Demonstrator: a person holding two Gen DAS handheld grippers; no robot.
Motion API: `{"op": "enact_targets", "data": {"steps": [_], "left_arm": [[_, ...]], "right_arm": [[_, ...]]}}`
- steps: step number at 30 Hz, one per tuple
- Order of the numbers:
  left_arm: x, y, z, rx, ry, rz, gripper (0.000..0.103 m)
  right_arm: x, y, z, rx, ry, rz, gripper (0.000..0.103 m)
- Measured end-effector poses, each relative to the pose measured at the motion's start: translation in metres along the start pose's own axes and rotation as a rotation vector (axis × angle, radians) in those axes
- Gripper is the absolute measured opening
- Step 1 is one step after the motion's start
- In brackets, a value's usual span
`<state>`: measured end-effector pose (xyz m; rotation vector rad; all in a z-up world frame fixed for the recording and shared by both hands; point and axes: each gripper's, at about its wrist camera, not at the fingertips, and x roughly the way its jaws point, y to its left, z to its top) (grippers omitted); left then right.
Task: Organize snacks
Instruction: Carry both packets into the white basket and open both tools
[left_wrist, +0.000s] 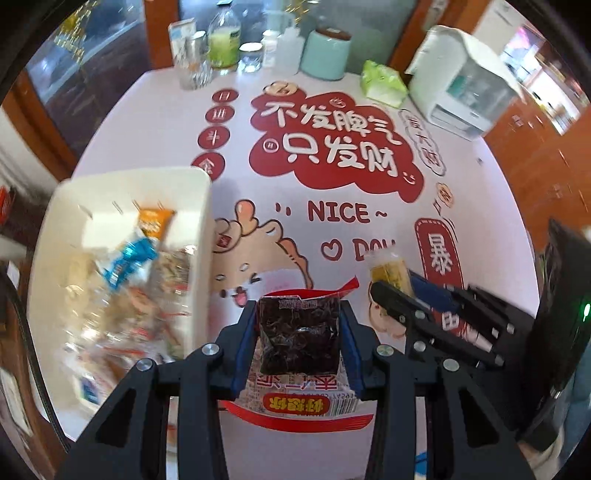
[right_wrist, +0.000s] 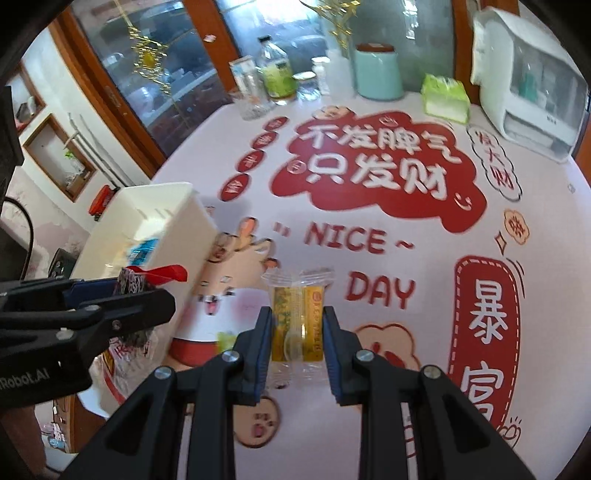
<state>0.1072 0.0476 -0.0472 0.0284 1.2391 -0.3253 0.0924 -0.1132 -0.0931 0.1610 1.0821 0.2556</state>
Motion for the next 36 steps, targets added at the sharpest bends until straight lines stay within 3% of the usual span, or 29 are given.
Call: {"op": "enact_targets", "data": {"steps": [8,19,26,36], "left_arm": [[-0.051,0.057,-0.017,0.070,-0.099,0.046,0.040],[-0.076,0.148,-0.031,-0.015,-0.190,0.182,0.041],[-0.077,0.171,-0.025,-0.013,-0.219,0.231,0.041],[-0.074,0.167,0.003,0.046,-0.236,0.241,0.041]], "right_arm": [[-0.024,0.070,0.013,-0.090,-0.055,0.076,0.026],[-0.030,0.154,0.023,-0.182,-0.072,0.161,0.026],[-0.025,0.186,0.026,-0.176,-0.067,0.154,0.026],[-0.017,0.201,0.050,-0.122,-0.076,0.082,0.026]]}}
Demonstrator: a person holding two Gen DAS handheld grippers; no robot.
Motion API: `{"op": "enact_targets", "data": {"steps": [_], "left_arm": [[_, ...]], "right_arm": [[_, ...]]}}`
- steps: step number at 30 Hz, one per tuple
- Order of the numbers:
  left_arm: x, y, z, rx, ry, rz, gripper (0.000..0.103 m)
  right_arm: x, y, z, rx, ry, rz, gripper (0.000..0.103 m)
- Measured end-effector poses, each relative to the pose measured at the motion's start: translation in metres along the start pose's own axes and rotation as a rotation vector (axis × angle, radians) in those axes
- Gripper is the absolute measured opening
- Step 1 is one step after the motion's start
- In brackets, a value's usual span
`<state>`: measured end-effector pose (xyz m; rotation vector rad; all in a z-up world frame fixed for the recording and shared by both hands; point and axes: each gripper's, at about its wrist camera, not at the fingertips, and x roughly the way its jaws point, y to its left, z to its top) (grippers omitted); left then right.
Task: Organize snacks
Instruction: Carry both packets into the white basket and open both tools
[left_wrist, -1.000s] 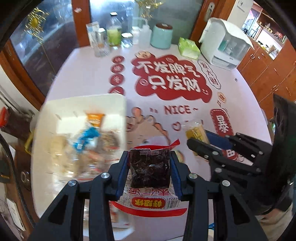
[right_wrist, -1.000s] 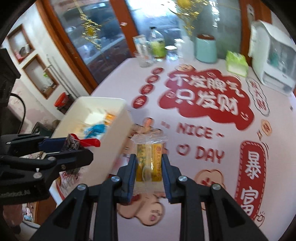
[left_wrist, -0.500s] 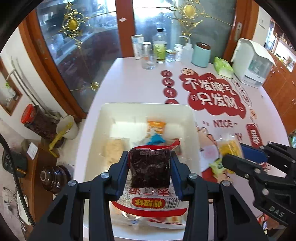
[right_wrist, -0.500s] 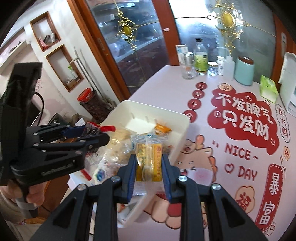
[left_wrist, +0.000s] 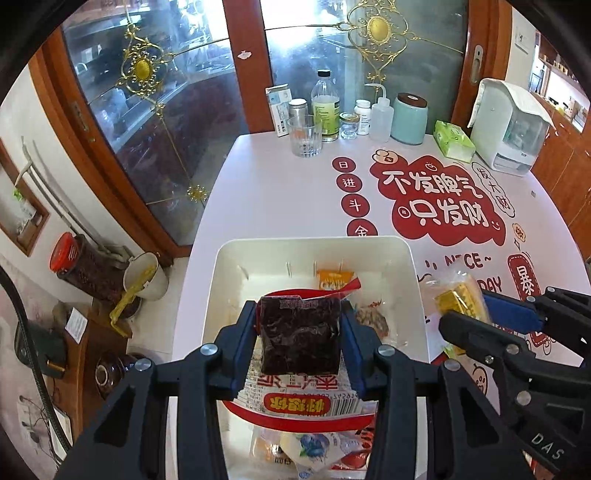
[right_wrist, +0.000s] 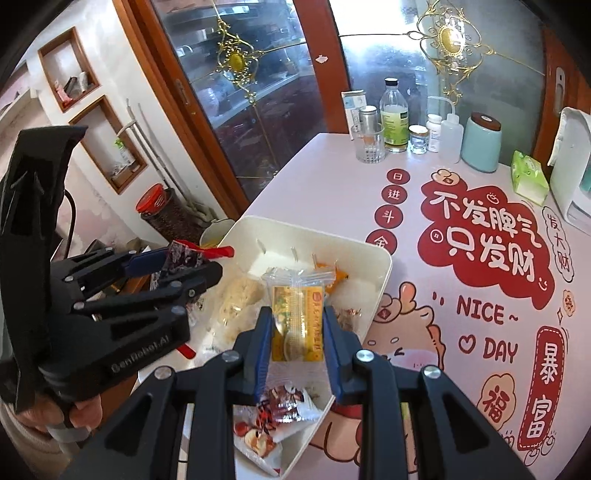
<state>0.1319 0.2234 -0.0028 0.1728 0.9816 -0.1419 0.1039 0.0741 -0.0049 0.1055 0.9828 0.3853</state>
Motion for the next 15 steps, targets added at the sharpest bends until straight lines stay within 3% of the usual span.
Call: {"op": "enact_targets", "data": {"steps": [8,11,13,15], "left_arm": [[0.008,0.000,0.012,0.016,-0.002,0.014,0.043],[0.011,0.004,0.013,-0.001,0.002,0.041,0.058],[0.014,0.008,0.012,-0.019,0.008,0.066,0.079],[0.013,0.014,0.010,-0.038,0.006,0.067,0.085]], "right_arm": [[0.006,0.004,0.014,0.010,-0.018,-0.024,0.027],[0.010,0.007,0.016,0.005,-0.015,-0.032,0.028],[0.013,0.006,0.017,0.015,-0.007,-0.034,0.028],[0.015,0.003,0.016,0.032,0.004,-0.023,0.029]]}}
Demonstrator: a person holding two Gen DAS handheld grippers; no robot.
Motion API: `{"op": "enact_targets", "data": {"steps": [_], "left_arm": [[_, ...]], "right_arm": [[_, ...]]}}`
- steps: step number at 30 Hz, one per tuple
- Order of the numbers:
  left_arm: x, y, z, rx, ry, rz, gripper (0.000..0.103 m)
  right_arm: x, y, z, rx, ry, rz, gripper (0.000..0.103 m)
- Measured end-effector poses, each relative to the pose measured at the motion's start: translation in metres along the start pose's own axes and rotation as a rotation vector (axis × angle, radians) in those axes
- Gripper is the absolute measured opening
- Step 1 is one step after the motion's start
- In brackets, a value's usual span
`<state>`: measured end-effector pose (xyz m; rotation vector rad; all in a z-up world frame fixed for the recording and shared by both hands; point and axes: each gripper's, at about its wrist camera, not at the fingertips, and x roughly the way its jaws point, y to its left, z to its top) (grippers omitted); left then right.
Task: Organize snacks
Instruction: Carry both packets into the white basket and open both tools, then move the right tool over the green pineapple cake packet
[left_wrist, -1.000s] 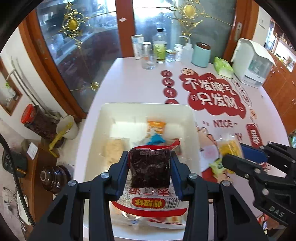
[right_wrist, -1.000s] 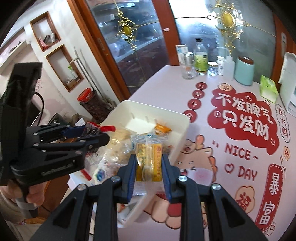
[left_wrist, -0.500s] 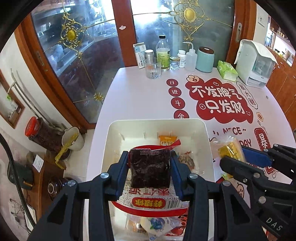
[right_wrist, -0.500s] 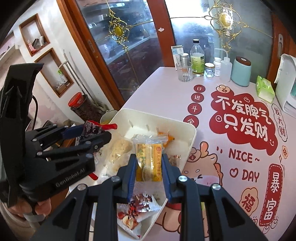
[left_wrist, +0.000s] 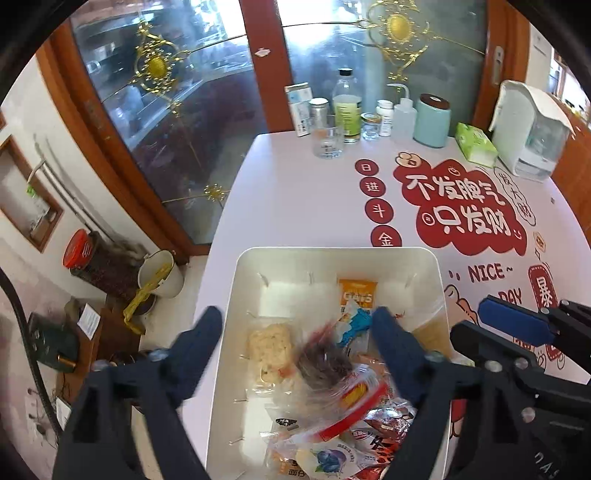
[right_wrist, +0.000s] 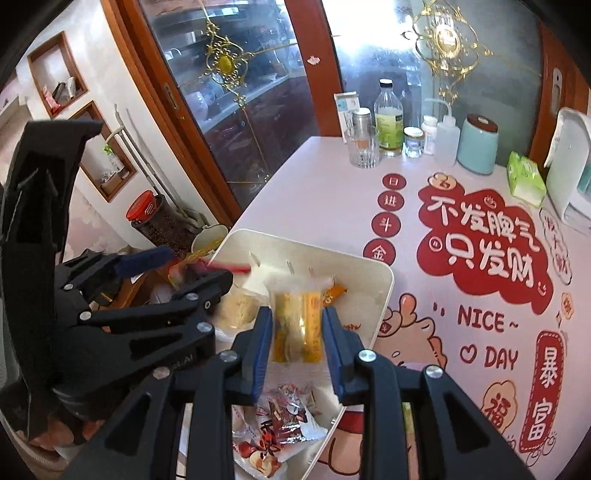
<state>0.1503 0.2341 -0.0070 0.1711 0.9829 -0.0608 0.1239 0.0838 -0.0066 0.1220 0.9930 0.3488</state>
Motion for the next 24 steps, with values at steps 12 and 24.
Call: {"op": "enact_targets", "data": {"steps": [12,24], "left_arm": [[0.004,-0.004,-0.014,0.005,0.038,-0.029,0.087],[0.004,-0.021,-0.029,0.021,0.073,-0.073,0.088]], "right_arm": [[0.000,-0.006,-0.009,0.021,0.011,-0.002,0.040],[-0.011,-0.021,-0.032,0.036,0.026,-0.026,0.040]]}}
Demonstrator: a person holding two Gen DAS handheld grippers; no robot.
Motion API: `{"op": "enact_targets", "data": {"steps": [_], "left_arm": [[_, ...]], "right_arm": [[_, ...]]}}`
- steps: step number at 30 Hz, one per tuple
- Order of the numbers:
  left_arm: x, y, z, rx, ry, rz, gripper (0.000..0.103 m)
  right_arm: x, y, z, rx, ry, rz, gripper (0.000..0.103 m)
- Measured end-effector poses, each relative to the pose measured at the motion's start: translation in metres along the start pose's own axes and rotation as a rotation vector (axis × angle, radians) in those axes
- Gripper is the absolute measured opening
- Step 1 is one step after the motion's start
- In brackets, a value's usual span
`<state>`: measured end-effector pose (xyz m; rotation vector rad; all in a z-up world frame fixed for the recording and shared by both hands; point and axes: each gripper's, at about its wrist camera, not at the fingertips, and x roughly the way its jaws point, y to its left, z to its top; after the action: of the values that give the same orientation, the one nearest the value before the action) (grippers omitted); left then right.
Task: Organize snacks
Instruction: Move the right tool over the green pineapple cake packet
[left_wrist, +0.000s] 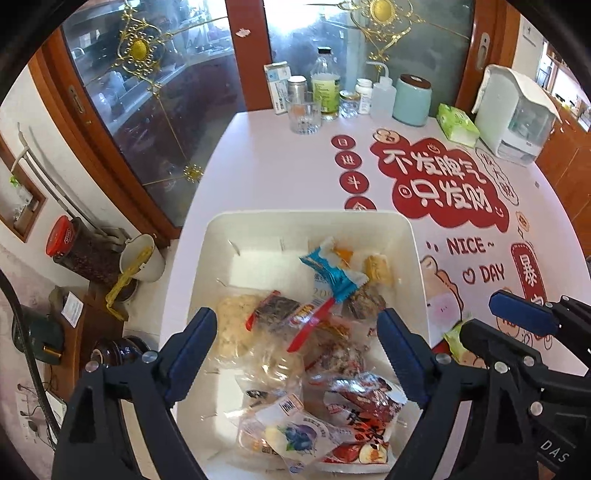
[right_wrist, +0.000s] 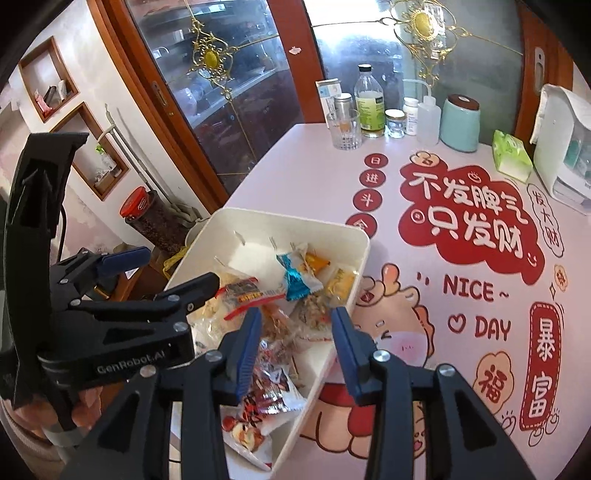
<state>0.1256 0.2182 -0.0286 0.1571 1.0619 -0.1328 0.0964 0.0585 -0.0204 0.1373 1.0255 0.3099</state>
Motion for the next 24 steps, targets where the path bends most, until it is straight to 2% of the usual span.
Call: {"op": "enact_targets", "data": {"steps": [11,18,24], "left_arm": [[0.010,-0.037,-0.024,0.069,0.040,-0.030,0.088],[0.003,-0.079,-0.017,0.141,0.017,-0.115,0.093],[0.005,-0.120,0.002,0.213,-0.018,-0.138,0.094]], "right_arm": [[-0.002,-0.042,-0.049,0.077,0.069,-0.043,0.040],[-0.013,-0.078,-0.060,0.147,0.066,-0.088,0.040],[-0.010,-0.106,-0.065,0.163,0.077,-0.135,0.045]]}}
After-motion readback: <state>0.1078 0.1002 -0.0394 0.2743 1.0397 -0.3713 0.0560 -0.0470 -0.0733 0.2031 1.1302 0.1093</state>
